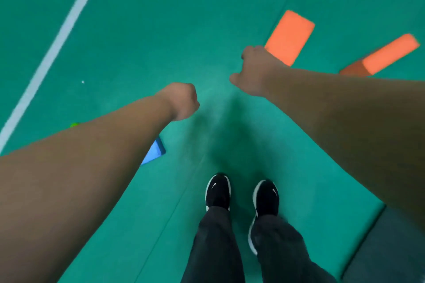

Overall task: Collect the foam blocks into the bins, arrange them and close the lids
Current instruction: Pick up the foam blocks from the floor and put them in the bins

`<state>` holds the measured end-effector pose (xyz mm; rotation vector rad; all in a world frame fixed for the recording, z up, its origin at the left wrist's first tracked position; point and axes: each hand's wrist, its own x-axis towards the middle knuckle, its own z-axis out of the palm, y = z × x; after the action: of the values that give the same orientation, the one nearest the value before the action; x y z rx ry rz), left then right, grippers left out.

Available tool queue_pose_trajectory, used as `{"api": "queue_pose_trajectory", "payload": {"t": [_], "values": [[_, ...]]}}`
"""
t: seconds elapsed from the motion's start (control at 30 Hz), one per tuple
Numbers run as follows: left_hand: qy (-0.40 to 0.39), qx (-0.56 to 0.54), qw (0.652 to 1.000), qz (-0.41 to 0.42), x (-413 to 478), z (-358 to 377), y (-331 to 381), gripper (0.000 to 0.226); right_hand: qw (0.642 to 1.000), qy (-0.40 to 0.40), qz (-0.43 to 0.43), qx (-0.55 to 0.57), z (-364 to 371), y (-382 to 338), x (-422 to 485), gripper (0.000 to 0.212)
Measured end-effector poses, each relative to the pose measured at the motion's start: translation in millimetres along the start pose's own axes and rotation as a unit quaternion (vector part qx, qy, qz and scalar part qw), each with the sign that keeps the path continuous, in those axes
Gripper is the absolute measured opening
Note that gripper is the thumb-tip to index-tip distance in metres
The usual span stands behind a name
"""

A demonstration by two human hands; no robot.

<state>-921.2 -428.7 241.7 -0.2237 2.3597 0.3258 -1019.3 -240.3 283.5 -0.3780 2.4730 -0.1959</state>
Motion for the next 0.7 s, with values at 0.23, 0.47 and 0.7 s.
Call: {"api": "queue_pose_trajectory", "payload": {"t": [0.23, 0.47, 0.7], "values": [[0.006, -0.077, 0.991, -0.111, -9.3, 11.0, -131.1, 0.029, 0.991, -0.065, -0.104, -0.044, 50.3, -137.1, 63.1, 0.069], [-0.044, -0.142, 0.962, -0.229, -39.5, 66.5, -227.8, 0.030, 0.962, -0.140, -0.195, -0.131, 114.4, -228.3, 99.2, 0.072], [-0.007, -0.214, 0.921, -0.325, -28.3, 150.3, -282.5, 0.040, 0.927, -0.186, -0.266, -0.189, 201.3, -268.7, 112.5, 0.075]]}}
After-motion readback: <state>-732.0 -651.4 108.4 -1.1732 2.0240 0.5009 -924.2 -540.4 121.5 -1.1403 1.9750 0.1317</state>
